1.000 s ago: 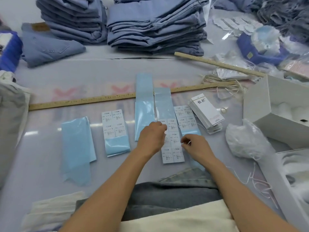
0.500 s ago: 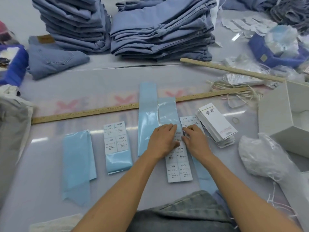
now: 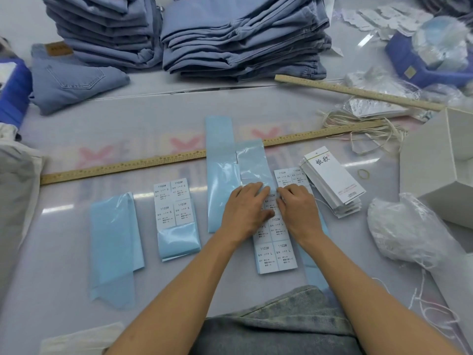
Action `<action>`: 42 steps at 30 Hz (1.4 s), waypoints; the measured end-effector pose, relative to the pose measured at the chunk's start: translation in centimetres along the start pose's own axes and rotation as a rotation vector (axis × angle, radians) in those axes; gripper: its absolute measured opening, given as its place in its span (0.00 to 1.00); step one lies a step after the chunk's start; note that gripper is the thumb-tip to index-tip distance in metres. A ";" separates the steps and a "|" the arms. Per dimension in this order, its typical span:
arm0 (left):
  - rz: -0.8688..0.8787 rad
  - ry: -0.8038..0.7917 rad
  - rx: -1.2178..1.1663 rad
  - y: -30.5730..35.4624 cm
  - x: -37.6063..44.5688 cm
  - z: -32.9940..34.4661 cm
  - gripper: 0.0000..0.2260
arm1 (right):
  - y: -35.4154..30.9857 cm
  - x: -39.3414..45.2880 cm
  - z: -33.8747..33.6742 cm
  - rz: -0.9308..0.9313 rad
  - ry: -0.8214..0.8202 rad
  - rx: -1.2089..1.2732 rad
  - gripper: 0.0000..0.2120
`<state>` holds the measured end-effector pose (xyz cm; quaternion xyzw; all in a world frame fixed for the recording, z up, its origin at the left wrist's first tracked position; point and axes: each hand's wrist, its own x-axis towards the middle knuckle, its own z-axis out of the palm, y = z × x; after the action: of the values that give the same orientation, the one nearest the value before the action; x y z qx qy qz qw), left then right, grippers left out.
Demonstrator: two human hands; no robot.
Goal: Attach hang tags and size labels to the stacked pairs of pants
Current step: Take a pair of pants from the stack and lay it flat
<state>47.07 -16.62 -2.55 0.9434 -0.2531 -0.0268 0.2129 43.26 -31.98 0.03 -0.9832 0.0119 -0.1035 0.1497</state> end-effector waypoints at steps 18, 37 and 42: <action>-0.026 -0.114 0.072 -0.4 0.4 -0.2 0.35 | 0.1 -0.3 1.3 0.032 -0.005 0.012 0.11; -0.051 -0.054 -0.023 -0.4 0.0 -0.1 0.36 | 0.0 -0.3 2.4 0.071 0.012 0.051 0.12; -0.033 0.006 -0.051 -0.3 -0.3 0.2 0.35 | 0.0 -0.2 2.0 0.061 0.059 0.114 0.09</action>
<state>46.92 -16.28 -2.87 0.9418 -0.2358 -0.0340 0.2373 43.51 -31.43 -1.85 -0.9688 0.0404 -0.1284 0.2079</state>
